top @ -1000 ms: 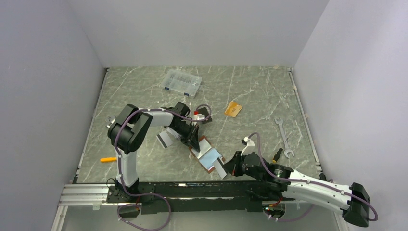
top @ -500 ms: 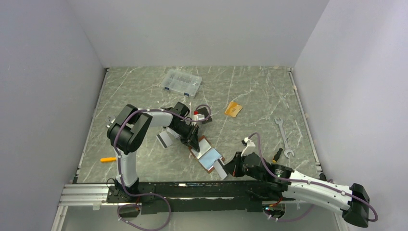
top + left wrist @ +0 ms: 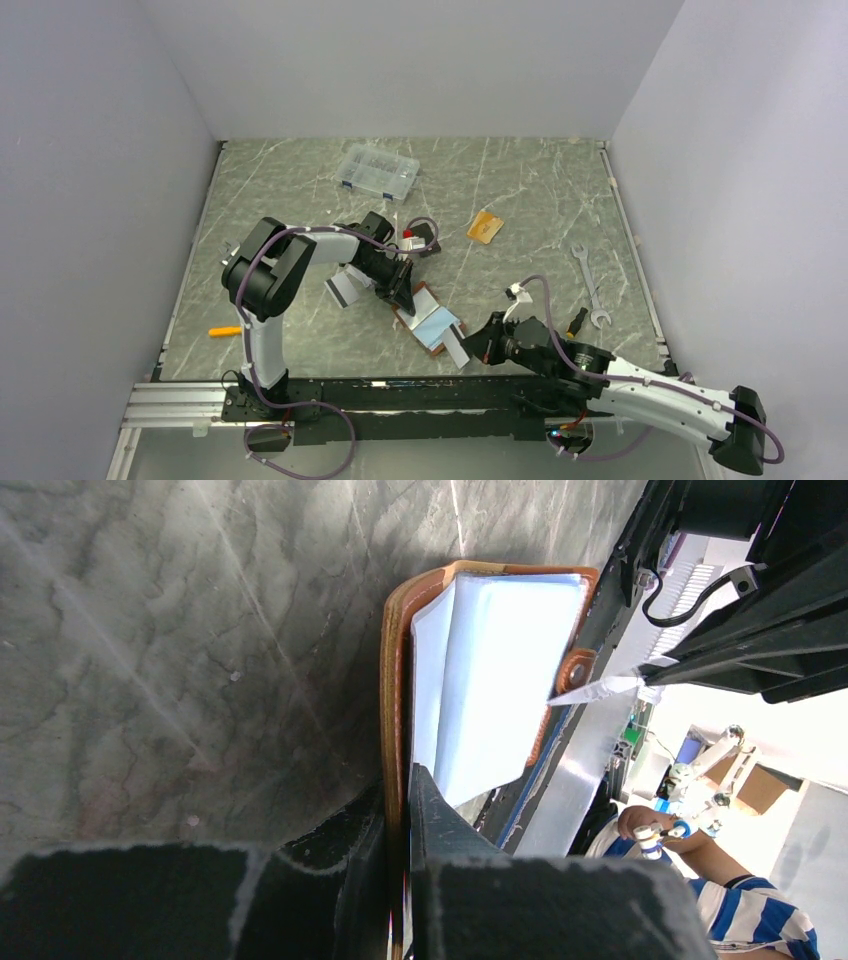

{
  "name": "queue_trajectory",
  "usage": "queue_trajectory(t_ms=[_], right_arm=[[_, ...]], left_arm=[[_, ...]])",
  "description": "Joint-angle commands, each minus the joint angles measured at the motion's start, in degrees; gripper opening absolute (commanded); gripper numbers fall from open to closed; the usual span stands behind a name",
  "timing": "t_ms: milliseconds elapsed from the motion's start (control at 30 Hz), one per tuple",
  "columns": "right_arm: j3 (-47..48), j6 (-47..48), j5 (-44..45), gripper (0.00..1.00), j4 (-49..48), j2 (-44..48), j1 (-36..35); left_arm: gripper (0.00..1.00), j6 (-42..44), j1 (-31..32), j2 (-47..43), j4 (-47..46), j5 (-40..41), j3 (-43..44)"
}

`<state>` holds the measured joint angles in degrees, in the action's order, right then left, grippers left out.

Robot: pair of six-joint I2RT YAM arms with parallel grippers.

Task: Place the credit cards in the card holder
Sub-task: Open the card holder at the center of the board.

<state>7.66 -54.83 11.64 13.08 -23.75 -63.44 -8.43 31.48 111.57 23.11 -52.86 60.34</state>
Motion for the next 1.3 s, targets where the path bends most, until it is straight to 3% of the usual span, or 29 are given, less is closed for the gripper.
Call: queue_trajectory(t_ms=[0, 933, 1100, 1267], right_arm=[[-1.05, 0.91, 1.58, 0.0, -3.53, 2.98, 0.07], [-1.34, 3.84, 3.62, 0.0, -17.3, -5.93, 0.08], [-0.3, 5.53, 2.52, 0.0, -23.18, -12.73, 0.89], [0.97, 7.14, -0.67, 0.0, -28.51, -19.81, 3.03]], left_arm=[[0.13, 1.22, 0.4, -2.45, -0.19, -0.11, -0.04], [0.13, 1.14, 0.88, -3.64, -0.09, -0.36, 0.06], [0.26, 0.5, 0.94, -4.04, -0.11, -1.21, 0.24], [0.31, -1.29, -0.1, -4.68, -2.17, -4.45, -0.77]])
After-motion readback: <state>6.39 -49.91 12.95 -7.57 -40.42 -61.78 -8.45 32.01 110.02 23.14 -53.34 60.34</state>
